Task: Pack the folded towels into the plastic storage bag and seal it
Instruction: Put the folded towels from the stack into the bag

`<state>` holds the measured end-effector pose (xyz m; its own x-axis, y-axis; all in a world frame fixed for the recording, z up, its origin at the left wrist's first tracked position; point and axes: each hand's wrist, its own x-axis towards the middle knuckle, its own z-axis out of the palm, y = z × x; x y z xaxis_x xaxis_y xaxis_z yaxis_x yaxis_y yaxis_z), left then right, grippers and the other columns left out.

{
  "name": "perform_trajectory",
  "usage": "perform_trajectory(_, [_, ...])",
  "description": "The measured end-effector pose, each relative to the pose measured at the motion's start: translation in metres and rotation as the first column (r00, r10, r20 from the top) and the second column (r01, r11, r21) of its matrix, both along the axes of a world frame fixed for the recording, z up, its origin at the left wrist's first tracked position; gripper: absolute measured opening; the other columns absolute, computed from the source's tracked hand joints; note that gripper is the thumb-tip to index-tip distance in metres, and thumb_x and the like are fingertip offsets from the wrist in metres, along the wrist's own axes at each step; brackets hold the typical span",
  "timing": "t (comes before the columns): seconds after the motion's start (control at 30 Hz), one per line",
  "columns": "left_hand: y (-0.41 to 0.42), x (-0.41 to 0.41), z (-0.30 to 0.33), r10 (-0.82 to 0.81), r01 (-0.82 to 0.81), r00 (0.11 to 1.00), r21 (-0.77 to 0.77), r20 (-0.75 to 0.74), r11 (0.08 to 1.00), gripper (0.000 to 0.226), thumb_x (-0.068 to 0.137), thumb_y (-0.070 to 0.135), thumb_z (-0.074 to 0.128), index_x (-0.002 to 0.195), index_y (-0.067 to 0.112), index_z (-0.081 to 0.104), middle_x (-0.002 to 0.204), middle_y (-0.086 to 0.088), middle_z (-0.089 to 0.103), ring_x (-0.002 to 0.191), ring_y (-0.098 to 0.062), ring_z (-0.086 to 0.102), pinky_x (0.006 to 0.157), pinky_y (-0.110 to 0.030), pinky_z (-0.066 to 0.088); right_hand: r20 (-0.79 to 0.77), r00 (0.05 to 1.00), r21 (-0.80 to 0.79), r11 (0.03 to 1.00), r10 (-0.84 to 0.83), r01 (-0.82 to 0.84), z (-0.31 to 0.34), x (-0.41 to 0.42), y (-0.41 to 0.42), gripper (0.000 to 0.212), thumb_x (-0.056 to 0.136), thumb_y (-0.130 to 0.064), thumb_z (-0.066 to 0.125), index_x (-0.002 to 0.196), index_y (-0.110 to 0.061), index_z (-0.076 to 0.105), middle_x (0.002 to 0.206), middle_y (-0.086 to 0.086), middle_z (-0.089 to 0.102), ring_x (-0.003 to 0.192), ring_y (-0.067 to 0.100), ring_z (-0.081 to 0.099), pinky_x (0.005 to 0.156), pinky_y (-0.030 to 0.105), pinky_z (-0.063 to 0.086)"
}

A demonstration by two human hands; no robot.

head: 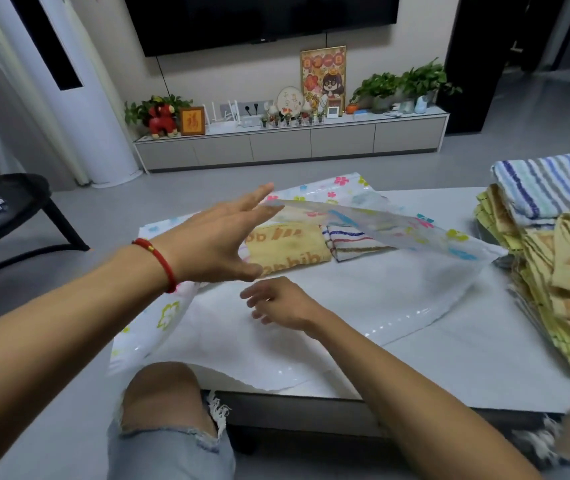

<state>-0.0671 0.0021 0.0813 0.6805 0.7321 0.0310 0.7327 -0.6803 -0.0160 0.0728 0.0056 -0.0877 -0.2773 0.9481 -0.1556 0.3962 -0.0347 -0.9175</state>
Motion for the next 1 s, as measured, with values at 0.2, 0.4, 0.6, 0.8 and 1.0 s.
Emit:
perform_trajectory(0.2, [0.008, 0.055, -0.020, -0.010, 0.020, 0.997, 0.137, -0.078, 0.990, 0.091, 0.074, 0.056, 0.073, 0.150, 0.039, 0.026, 0.165, 0.002, 0.003, 0.142, -0.037, 0.023, 0.104, -0.058, 0.042, 0.416, 0.901, 0.184, 0.982, -0.124, 0.050, 0.030, 0.147, -0.093, 0.035, 0.092, -0.012, 0.057, 0.117, -0.027, 0.077, 0.109, -0.006, 0.079, 0.091, 0.007, 0.072, 0.090, 0.028, 0.057])
perform_trajectory(0.4, [0.006, 0.122, -0.044, -0.044, 0.095, 0.976, 0.230, -0.214, 0.969, 0.077, 0.072, 0.053, 0.070, 0.143, 0.044, 0.039, 0.165, 0.003, 0.003, 0.142, -0.043, 0.016, 0.100, -0.062, 0.039, 0.479, 0.454, 0.566, 0.660, -0.751, 0.495, 0.060, 0.304, -0.151, 0.029, 0.090, -0.011, 0.063, 0.112, -0.018, 0.079, 0.111, 0.008, 0.079, 0.102, 0.030, 0.071, 0.092, 0.039, 0.054])
perform_trajectory(0.6, [0.014, 0.156, -0.058, -0.053, 0.105, 0.955, 0.165, -0.292, 0.981, 0.072, 0.077, 0.055, 0.067, 0.143, 0.047, 0.039, 0.164, 0.008, 0.013, 0.143, -0.040, 0.018, 0.105, -0.066, 0.030, 0.686, 0.148, 0.366, 0.513, -0.713, 0.776, 0.068, 0.402, -0.149, 0.050, 0.104, -0.030, 0.043, 0.153, -0.023, 0.042, 0.155, 0.024, 0.038, 0.143, 0.044, 0.031, 0.115, 0.056, 0.027])
perform_trajectory(0.8, [0.020, 0.155, -0.048, -0.038, 0.058, 0.978, 0.093, -0.206, 0.994, 0.078, 0.073, 0.051, 0.067, 0.145, 0.047, 0.037, 0.159, 0.015, 0.026, 0.137, -0.036, 0.031, 0.096, -0.054, 0.046, 0.747, 0.143, 0.242, 0.465, -0.650, 0.852, 0.078, 0.422, -0.138, 0.061, 0.092, -0.044, 0.069, 0.143, -0.022, 0.044, 0.142, 0.018, 0.055, 0.131, 0.043, 0.049, 0.107, 0.055, 0.035])
perform_trajectory(1.0, [0.028, 0.155, -0.033, -0.014, 0.026, 0.989, 0.082, -0.149, 0.996, 0.084, 0.074, 0.055, 0.073, 0.148, 0.042, 0.034, 0.160, 0.010, 0.026, 0.130, -0.035, 0.041, 0.091, -0.052, 0.051, 0.471, 0.449, 0.026, 0.520, -0.759, 0.854, 0.106, 0.446, -0.140, 0.013, 0.096, -0.033, 0.070, 0.099, -0.022, 0.064, 0.100, 0.008, 0.066, 0.074, 0.021, 0.060, 0.057, 0.032, 0.049])
